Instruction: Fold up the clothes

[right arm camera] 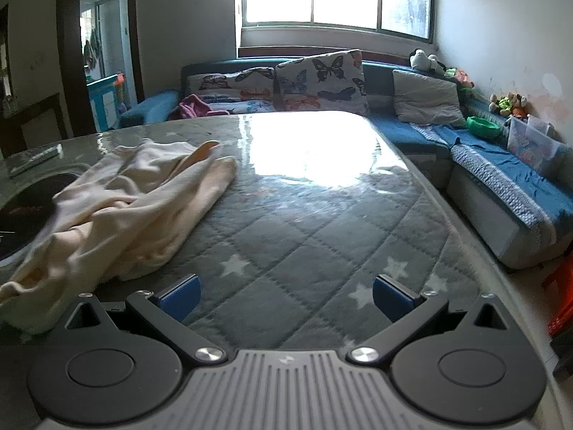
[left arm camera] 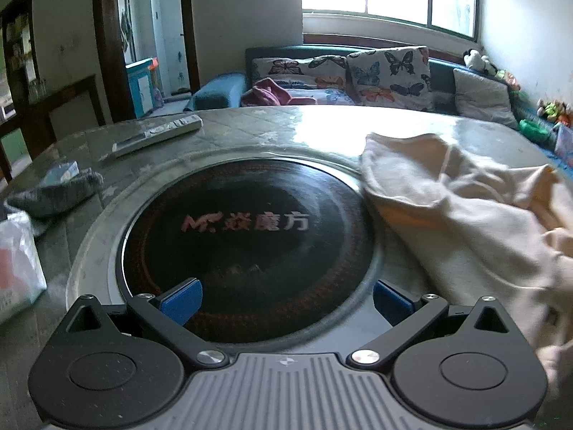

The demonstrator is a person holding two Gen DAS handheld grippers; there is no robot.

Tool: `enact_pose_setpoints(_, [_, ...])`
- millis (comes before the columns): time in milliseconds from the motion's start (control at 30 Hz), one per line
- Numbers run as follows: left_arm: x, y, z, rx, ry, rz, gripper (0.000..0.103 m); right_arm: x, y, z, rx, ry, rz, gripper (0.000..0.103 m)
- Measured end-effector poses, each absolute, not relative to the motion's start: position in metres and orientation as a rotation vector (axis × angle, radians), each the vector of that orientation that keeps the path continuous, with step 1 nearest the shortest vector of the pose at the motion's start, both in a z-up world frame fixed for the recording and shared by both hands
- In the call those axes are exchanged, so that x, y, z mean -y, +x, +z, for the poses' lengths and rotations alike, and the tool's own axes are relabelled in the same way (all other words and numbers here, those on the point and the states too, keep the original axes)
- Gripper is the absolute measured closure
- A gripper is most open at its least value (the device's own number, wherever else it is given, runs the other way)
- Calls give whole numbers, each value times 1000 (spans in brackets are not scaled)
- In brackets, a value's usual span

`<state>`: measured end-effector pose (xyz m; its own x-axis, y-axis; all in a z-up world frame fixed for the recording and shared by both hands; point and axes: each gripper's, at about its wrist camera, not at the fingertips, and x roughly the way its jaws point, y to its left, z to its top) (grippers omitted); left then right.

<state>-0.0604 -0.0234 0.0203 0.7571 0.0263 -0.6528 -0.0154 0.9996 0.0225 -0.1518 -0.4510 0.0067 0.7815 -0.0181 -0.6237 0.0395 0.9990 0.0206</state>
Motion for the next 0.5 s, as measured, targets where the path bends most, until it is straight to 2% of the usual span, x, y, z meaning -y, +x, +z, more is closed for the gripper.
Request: enact_pose_setpoints(500, [58, -113, 40, -727, -5, -70, 0, 407, -186, 22, -685, 14, 25, 0])
